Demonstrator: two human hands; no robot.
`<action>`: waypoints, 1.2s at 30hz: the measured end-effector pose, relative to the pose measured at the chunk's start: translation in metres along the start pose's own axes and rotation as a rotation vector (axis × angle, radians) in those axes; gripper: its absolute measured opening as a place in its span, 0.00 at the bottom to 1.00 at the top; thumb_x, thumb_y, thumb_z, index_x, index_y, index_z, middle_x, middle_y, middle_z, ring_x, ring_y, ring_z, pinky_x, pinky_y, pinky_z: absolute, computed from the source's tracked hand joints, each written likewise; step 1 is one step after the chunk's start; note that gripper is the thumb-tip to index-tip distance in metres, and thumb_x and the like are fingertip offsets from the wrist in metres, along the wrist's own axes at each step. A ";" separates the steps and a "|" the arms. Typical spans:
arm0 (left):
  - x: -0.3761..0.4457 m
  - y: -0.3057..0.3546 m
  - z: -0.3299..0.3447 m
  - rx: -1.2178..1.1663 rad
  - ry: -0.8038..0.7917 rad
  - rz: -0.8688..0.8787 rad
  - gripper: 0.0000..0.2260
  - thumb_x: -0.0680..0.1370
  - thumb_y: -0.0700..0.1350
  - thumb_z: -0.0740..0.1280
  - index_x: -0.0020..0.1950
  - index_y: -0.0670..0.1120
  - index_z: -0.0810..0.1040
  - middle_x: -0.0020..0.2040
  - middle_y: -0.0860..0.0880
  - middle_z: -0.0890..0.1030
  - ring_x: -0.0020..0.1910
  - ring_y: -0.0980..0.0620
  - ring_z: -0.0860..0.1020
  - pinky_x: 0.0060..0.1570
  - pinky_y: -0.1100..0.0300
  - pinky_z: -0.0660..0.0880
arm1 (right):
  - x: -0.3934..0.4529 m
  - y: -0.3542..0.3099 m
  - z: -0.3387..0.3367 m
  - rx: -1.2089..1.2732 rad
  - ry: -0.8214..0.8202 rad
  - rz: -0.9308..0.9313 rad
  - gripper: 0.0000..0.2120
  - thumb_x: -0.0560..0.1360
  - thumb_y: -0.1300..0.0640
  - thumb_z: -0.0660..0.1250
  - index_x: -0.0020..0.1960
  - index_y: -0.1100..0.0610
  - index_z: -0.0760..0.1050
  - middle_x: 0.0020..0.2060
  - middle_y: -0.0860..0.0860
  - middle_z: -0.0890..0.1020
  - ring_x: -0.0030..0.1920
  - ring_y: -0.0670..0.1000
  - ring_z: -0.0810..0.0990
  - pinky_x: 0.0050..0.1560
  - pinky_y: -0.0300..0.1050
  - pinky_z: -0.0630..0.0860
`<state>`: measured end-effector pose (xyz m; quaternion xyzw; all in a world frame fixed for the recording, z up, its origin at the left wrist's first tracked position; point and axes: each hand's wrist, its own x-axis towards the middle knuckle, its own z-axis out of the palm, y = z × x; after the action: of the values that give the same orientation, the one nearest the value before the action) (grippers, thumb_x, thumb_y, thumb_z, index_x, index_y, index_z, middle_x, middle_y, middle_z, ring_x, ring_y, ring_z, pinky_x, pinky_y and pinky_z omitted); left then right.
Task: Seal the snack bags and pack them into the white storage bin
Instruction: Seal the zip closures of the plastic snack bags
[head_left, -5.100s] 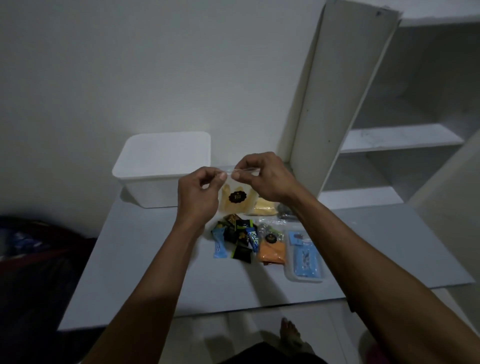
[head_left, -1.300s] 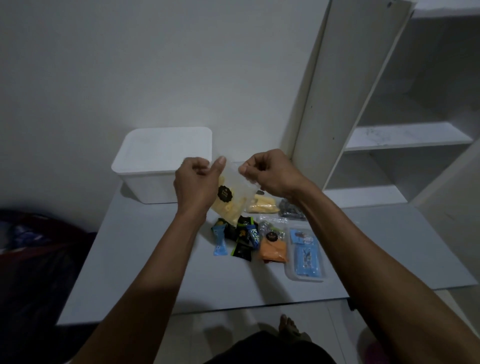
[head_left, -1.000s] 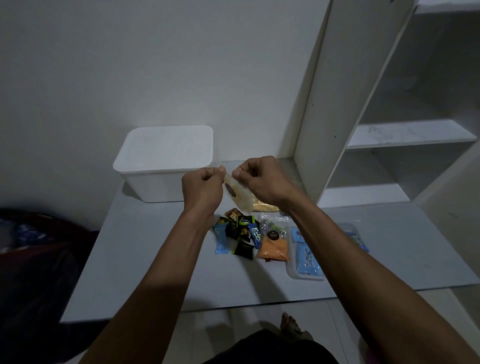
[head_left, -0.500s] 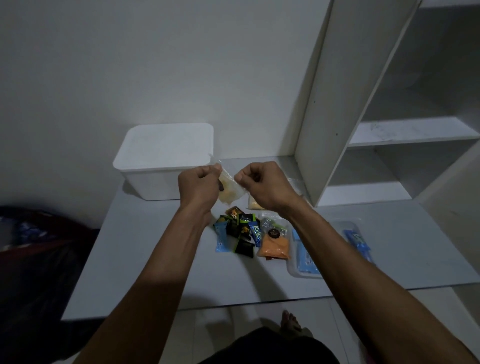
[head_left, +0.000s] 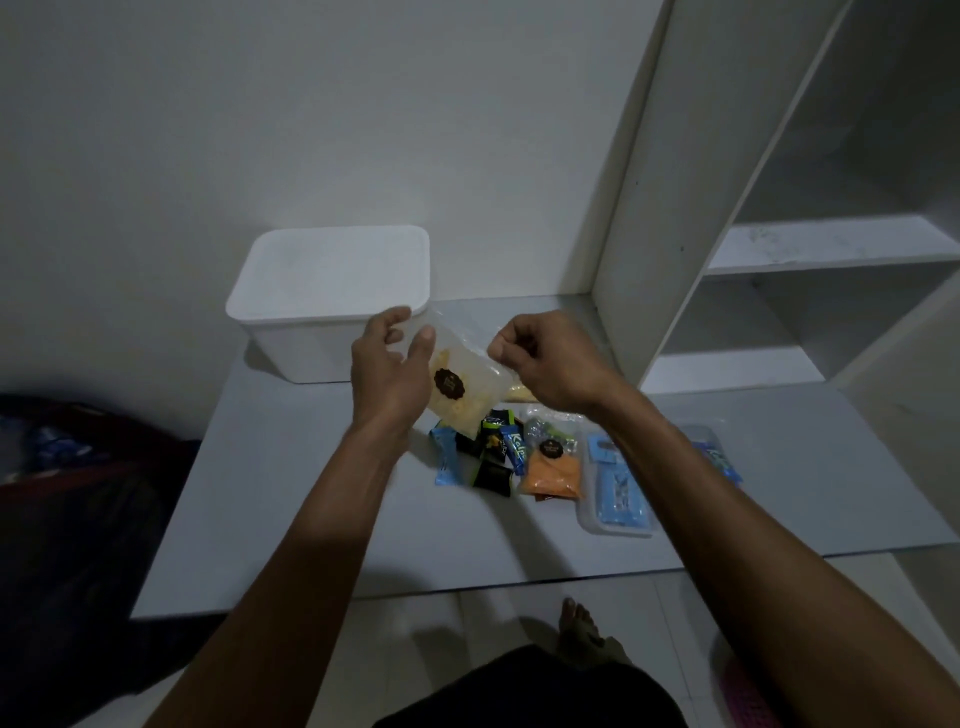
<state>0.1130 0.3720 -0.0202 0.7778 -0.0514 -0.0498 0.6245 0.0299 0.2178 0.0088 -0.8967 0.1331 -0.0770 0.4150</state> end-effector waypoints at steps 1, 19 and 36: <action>0.002 -0.003 -0.005 0.019 -0.070 0.041 0.11 0.78 0.50 0.69 0.60 0.55 0.78 0.57 0.51 0.76 0.53 0.53 0.76 0.49 0.61 0.73 | 0.000 0.000 -0.006 -0.026 -0.028 -0.007 0.06 0.79 0.56 0.67 0.48 0.57 0.81 0.37 0.40 0.79 0.39 0.37 0.77 0.40 0.33 0.71; 0.074 -0.023 0.076 -0.261 -0.081 -0.153 0.03 0.74 0.47 0.74 0.47 0.50 0.85 0.41 0.56 0.83 0.40 0.61 0.79 0.55 0.51 0.79 | 0.070 0.091 -0.007 0.403 0.328 0.151 0.08 0.75 0.56 0.73 0.47 0.62 0.82 0.39 0.58 0.84 0.35 0.46 0.82 0.37 0.42 0.81; 0.289 -0.090 0.227 -0.200 0.261 -0.364 0.02 0.76 0.43 0.71 0.46 0.48 0.84 0.39 0.52 0.82 0.34 0.60 0.77 0.38 0.69 0.74 | 0.326 0.216 0.029 0.464 0.415 0.332 0.06 0.72 0.52 0.75 0.41 0.54 0.83 0.36 0.55 0.84 0.38 0.53 0.83 0.46 0.58 0.82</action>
<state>0.3687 0.1310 -0.1612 0.7084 0.1761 -0.0654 0.6803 0.3099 0.0066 -0.1661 -0.7101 0.3374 -0.2171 0.5786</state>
